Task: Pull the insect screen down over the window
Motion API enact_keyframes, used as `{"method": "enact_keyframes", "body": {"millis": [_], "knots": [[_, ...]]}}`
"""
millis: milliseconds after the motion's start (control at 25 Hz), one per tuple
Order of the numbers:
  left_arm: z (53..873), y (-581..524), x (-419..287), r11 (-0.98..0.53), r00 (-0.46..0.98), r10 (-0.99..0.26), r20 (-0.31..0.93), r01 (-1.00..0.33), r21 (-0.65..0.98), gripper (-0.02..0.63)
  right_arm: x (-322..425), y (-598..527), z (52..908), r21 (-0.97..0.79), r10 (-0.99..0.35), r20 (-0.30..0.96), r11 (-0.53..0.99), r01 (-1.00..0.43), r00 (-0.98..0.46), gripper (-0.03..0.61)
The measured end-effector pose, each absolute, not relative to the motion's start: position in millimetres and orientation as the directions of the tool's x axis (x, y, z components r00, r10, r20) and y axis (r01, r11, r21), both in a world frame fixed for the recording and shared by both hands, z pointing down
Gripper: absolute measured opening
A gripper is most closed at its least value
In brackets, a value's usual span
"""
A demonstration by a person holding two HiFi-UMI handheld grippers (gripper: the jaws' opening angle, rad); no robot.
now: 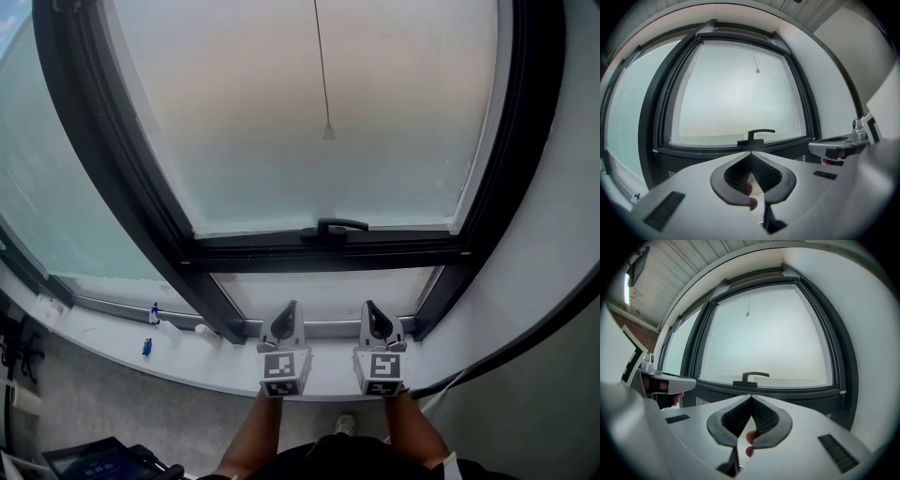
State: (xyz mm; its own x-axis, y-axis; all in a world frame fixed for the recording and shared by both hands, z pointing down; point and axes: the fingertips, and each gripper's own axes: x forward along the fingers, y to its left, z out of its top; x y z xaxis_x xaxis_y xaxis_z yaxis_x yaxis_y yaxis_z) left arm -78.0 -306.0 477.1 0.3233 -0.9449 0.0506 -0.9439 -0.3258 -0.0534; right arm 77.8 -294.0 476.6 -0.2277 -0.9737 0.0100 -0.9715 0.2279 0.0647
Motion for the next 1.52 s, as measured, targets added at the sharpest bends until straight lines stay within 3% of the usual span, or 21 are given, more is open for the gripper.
{"method": "enact_keyframes", "body": {"millis": [760, 1520], "knots": [[449.4, -364.9, -60.9, -0.284, 0.284, -0.959, -0.001, -0.959, -0.019, 0.003, 87.4, -353.1, 472.1, 0.04, -0.962, -0.005, 0.273, -0.961, -0.273, 0.003], [375.1, -418.4, -71.8, -0.425, 0.421, -0.887, -0.189, -0.905, -0.019, 0.003, 80.6, -390.1, 379.7, 0.026, -0.968, -0.2, 0.151, -0.988, -0.153, 0.003]]}}
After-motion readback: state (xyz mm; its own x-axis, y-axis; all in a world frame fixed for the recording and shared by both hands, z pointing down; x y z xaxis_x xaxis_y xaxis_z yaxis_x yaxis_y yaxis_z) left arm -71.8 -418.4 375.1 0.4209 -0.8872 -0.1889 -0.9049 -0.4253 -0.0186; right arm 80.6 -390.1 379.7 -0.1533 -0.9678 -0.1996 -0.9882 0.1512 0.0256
